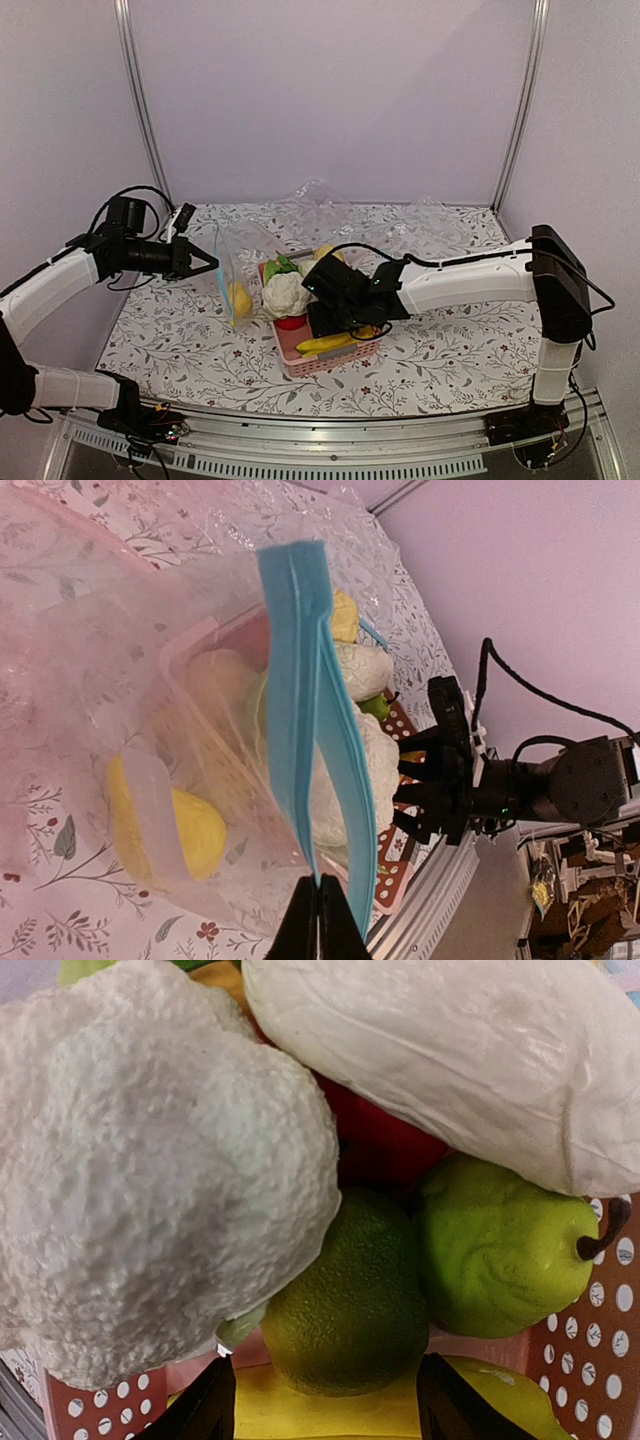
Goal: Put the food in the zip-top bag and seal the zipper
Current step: Pick up the fake fruit from the bin.
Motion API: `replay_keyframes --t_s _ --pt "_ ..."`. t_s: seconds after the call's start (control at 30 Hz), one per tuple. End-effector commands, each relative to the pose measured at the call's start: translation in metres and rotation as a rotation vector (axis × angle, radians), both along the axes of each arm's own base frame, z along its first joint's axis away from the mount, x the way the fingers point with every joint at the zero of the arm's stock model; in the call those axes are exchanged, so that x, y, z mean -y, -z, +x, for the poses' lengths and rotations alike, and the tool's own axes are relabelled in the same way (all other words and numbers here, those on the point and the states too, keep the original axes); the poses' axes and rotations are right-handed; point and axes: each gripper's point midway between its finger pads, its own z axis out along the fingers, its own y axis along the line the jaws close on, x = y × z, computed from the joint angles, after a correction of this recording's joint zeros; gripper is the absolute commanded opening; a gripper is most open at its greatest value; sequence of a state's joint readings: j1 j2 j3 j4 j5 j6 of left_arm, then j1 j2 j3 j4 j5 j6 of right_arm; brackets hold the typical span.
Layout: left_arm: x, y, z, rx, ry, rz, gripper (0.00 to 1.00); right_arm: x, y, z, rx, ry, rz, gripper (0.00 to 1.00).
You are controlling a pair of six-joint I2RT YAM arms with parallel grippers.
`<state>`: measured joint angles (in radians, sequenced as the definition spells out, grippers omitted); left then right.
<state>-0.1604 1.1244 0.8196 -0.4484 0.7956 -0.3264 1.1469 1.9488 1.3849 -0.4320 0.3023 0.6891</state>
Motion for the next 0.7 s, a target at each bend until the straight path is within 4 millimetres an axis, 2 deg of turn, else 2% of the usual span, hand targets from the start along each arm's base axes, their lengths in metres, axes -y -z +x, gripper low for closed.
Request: replay_keyframes --t_s 0.0,0.27,0.47,0.67 --pt "-0.003 0.000 0.002 0.008 -0.008 -0.012 0.00 -0.001 0.000 0.013 0.039 0.009 -0.020 0.62" --pt "-0.003 -0.001 0.002 0.011 -0.008 -0.019 0.00 -0.005 0.001 0.022 0.062 0.007 -0.035 0.62" --pt "-0.004 -0.002 0.003 0.011 -0.009 -0.025 0.00 -0.016 0.004 0.021 0.047 -0.023 -0.030 0.50" --pt "-0.005 -0.002 0.003 0.010 -0.010 -0.030 0.00 -0.016 0.011 0.020 0.038 -0.017 -0.039 0.55"
